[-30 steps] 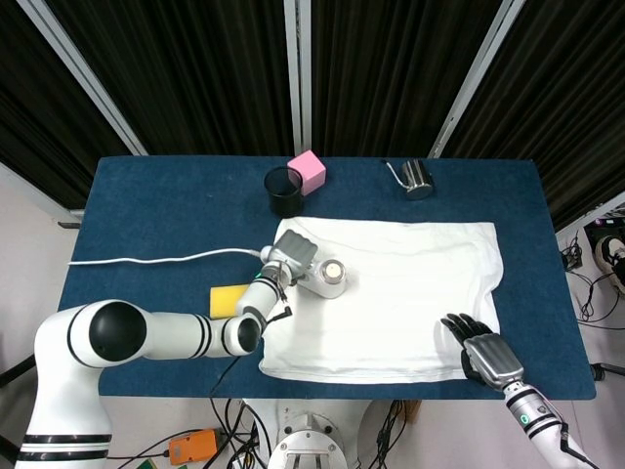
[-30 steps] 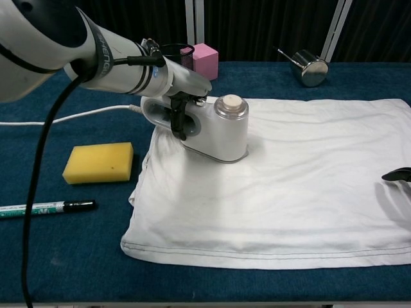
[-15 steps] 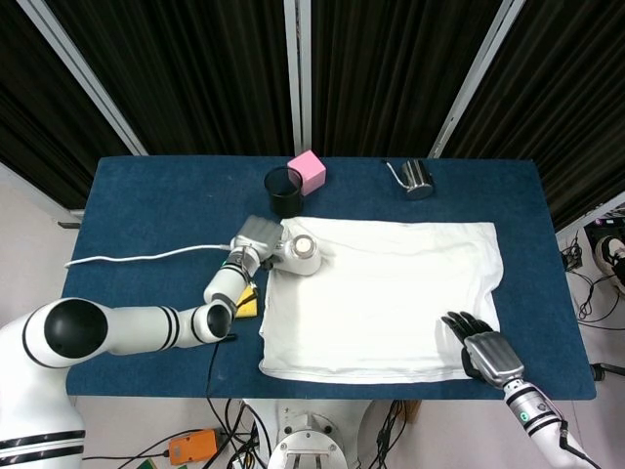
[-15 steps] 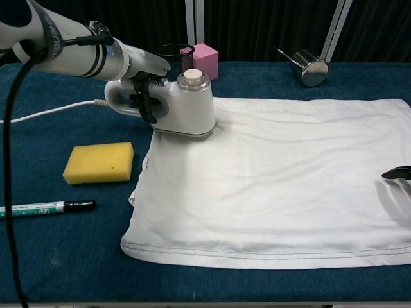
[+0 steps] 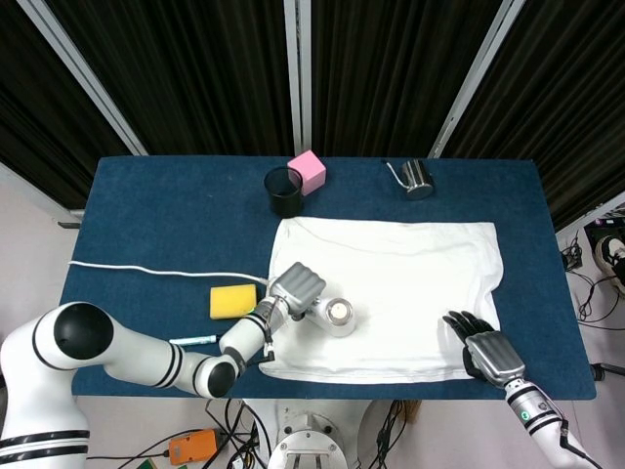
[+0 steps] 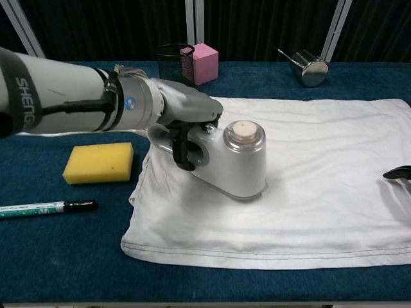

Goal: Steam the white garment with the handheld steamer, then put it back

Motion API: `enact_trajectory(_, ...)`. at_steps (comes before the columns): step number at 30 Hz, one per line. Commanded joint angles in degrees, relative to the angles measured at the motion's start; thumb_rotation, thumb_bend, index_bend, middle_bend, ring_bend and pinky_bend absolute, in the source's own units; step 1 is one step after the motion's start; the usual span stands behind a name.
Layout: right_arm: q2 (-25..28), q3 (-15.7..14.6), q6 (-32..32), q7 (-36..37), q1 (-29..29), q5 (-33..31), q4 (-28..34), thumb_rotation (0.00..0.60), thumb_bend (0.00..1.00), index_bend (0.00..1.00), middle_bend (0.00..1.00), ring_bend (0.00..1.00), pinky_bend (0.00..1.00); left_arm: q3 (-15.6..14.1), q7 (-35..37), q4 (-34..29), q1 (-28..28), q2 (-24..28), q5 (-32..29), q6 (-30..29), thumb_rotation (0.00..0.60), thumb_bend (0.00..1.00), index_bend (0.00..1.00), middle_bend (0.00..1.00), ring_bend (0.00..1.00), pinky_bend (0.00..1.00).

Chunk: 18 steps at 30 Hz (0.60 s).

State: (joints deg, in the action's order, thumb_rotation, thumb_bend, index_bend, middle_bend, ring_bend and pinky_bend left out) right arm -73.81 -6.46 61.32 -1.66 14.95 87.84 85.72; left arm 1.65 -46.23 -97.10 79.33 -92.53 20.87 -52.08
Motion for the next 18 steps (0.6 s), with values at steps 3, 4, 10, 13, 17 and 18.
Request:
enact_trajectory(3,-0.16,0.03,-0.01,-0.07,0.03,-0.18,-0.15,0.600,1.00,0.08,0.11,0.08,0.21,0.91,-1.81,2.46,1.39,-3.60,-2.68,-1.16,0.600,0.40,0.85,0.89,0.78,0.59)
enact_trajectory(4,-0.17,0.03,0.00,-0.09,0.05,-0.19,-0.16,0.600,1.00,0.08,0.11,0.08,0.21,0.98,-2.02,2.93,1.52,-3.91,-3.24,-1.06,0.600,0.40,0.85,0.89,0.78,0.59)
enact_trajectory(10,-0.14,0.04,-0.09,-0.09,0.10,-0.47,-0.27,0.600,1.00,0.07,0.11,0.08,0.21,0.44,-3.16,5.25,1.52,-3.36,-6.65,-0.61,0.600,0.40,0.85,0.89,0.78,0.59)
enact_trajectory(13,-0.17,0.11,-0.20,-0.05,0.19,-0.63,-0.31,0.600,1.00,0.08,0.11,0.08,0.21,-0.30,-3.37,6.58,0.90,-2.65,-7.11,-0.98,0.600,0.40,0.85,0.89,0.78,0.59)
enact_trajectory(17,-0.29,0.31,-0.31,-0.08,0.38,-0.82,-0.32,0.600,1.00,0.07,0.11,0.08,0.21,-1.53,-3.87,9.14,-0.38,-1.86,-8.58,-1.48,0.600,0.40,0.85,0.89,0.78,0.59)
enact_trajectory(18,-0.31,0.35,-0.31,-0.12,0.42,-0.84,-0.30,0.600,1.00,0.07,0.11,0.08,0.21,-1.62,-3.74,9.61,-0.73,-1.62,-9.01,-1.33,0.600,0.40,0.85,0.89,0.78,0.59)
